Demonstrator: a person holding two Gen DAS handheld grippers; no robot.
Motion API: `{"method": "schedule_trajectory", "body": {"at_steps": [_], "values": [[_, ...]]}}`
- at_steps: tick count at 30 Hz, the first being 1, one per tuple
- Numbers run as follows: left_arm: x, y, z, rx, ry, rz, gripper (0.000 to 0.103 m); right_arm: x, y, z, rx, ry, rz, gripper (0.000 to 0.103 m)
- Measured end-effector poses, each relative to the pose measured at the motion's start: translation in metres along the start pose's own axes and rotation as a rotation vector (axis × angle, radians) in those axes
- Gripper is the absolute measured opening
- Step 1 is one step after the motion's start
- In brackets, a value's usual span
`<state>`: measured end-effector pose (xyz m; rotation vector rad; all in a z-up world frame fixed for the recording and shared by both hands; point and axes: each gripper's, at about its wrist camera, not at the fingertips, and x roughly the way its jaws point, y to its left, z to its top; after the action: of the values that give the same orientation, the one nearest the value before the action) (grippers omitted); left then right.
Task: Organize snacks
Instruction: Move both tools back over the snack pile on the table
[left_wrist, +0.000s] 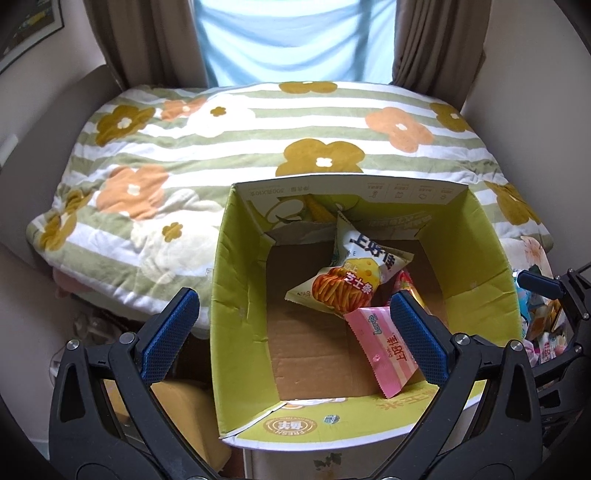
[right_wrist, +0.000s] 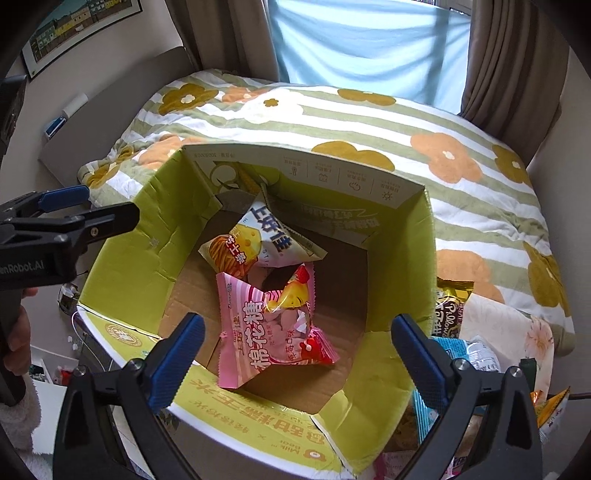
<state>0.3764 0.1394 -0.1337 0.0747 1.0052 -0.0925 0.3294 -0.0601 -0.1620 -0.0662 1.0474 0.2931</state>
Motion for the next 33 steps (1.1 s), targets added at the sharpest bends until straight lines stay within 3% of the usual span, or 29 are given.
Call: {"method": "schedule_trajectory", "body": {"at_steps": [8,18,25,33], "values": [[-0.02,-0.03,-0.005,0.062,-0.05,-0.071,0.103,-0.035,-0.013,-0.02,0.083,-0.052,-0.054,0.101],[-0.057,-0.103,-0.023,0.158,-0.105,-0.143,0.103,-0.095,-0.061,-0.064,0.18,-0.138,-0.094,0.101],[-0.083,-0.177,-0.062,0.189,-0.135,-0.192,0.103,-0.138,-0.121,-0.118,0.185,-0.162,-0.171,0.101],[-0.084,-0.269,-0.12,0.248,-0.074,-0.281,0.103,-0.163,-0.19,-0.19,0.206,-0.131,-0.161,0.101]]}}
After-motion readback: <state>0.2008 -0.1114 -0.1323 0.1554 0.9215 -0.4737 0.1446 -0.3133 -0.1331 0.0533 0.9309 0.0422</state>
